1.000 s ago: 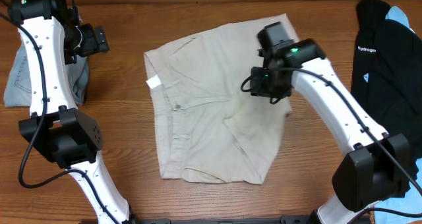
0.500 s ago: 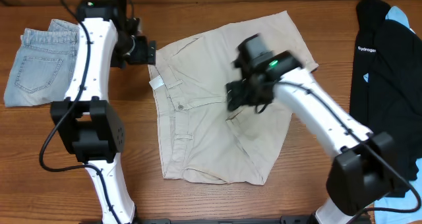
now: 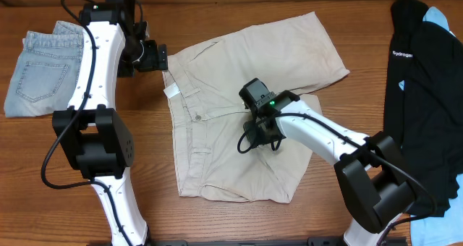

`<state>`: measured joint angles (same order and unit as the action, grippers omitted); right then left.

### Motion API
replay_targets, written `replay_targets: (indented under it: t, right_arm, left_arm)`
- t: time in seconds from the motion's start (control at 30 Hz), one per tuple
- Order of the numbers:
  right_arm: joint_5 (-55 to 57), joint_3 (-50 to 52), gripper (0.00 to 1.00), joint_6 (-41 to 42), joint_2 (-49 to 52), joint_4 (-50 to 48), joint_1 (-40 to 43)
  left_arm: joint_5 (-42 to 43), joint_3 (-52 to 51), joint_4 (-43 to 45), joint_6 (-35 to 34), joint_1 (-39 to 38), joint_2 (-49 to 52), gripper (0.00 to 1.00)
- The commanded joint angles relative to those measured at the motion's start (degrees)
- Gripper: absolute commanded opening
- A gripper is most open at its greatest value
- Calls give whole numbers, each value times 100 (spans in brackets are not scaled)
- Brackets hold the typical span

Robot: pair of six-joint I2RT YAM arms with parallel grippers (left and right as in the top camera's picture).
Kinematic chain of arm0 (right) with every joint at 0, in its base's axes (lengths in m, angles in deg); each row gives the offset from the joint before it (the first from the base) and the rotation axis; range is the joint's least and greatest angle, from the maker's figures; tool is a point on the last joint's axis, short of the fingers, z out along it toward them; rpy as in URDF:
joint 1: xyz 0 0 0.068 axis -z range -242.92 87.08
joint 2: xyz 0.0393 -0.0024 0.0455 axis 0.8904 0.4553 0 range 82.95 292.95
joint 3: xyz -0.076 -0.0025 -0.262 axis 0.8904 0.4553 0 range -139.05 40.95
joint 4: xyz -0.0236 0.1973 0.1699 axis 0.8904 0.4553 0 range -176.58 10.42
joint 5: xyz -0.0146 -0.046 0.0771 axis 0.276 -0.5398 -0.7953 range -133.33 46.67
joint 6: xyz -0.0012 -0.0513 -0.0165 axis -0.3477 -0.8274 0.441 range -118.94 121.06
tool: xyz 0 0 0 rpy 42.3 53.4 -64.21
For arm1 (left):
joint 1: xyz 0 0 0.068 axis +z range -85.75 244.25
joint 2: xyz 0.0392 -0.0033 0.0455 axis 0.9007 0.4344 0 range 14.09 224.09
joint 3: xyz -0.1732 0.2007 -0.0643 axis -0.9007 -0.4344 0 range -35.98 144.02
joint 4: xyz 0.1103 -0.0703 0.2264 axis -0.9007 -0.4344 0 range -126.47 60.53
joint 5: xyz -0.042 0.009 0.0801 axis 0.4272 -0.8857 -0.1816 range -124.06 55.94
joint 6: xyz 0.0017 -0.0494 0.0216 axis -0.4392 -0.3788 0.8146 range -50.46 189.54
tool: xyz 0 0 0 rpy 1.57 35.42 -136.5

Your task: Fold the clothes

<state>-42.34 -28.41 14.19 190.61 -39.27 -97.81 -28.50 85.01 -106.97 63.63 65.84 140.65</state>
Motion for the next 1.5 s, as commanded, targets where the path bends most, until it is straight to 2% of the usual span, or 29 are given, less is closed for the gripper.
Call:
replay_targets:
  t: [0.0, 0.13, 0.17, 0.3, 0.5, 0.63, 0.8, 0.97, 1.2, 1.27, 1.37, 1.4, 1.47]
  right_arm:
    - [195, 227, 47, 59, 7, -149, 17]
    - [199, 201, 26, 144, 0, -131, 33]
    - [195, 142, 24, 208, -7, -83, 59]
    - [101, -372, 4, 363, -136, 446, 284]
    - [39, -1244, 4, 501, -734, 1545, 973]
    - [33, -1255, 4, 605, -1182, 1801, 1744]
    - [33, -1213, 4, 586, -1272, 2352, 2881]
    - [24, -859, 4, 511, -1272, 2573, 3810]
    - [20, 389, 4, 516, -1272, 2675, 4747]
    - [-227, 732, 4, 525, -1272, 2559, 4953]
    - [-1545, 990, 4, 396, -1272, 2201, 5283]
    - [-2048, 968, 11, 310, -1287, 1989, 5357]
    - [-2124, 938, 25, 317, -1327, 1775, 5366]
  left_arm:
    - [0, -33, 20, -68, -13, -28, 96]
    - [-2, -33, 17, -44, -11, -28, 96]
    - [-2, -33, 15, -44, -11, -28, 96]
    - [-2, -33, 15, -39, -11, -28, 96]
    - [-24, -33, 13, 61, -11, -28, 95]
    - [-68, -33, 0, 83, -11, -28, 94]
    - [-109, -33, -24, 85, -11, -28, 93]
    - [-105, -33, -79, 81, -15, -28, 93]
    - [-107, -35, -243, 142, -129, -28, 92]
    - [-105, -35, -286, 205, -192, -28, 92]
    - [-107, -35, -330, 214, -334, -31, 92]
    - [-107, -35, -326, 240, -439, -28, 92]
    - [-105, -35, -328, 275, -549, -28, 92]
